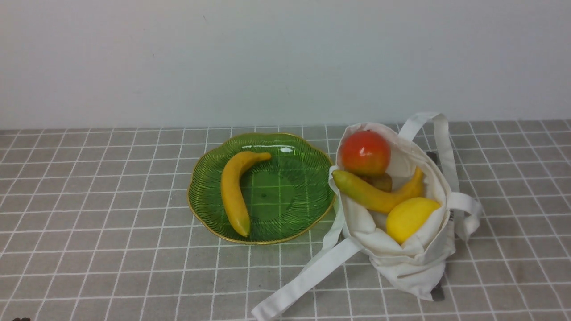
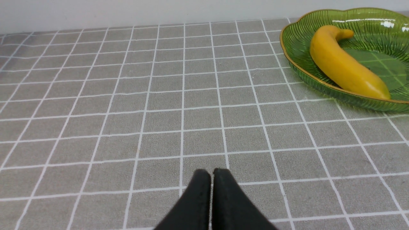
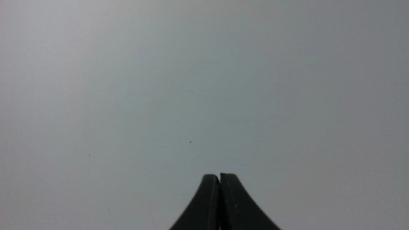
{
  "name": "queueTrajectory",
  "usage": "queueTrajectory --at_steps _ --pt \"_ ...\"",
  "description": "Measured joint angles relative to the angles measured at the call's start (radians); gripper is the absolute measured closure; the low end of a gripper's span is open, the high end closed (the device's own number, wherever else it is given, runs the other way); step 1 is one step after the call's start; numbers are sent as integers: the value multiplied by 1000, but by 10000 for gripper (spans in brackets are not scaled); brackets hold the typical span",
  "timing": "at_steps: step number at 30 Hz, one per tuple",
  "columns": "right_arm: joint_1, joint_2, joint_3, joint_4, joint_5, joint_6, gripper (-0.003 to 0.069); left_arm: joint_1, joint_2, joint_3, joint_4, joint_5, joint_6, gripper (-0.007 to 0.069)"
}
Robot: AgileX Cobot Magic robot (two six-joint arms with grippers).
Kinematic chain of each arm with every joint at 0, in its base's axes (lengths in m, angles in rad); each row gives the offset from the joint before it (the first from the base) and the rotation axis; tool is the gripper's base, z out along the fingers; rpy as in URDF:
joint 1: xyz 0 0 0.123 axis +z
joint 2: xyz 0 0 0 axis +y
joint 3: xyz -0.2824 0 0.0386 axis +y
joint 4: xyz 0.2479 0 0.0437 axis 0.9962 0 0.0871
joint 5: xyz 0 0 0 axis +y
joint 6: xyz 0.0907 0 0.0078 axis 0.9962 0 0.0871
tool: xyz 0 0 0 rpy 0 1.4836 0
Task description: Take the fruit out of the bag on the grey coffee tablecloth and place them on the plate.
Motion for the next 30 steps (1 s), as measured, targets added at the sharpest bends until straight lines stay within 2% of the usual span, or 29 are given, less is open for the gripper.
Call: queueTrajectory --at_steps 21,26,30 --pt "0 -10 38 -15 24 2 673 0 0 0 0 0 0 631" --pt "-57 -36 115 -112 154 122 673 0 0 0 0 0 0 631" --pt "-191 -71 212 -217 317 314 673 0 0 0 0 0 0 631"
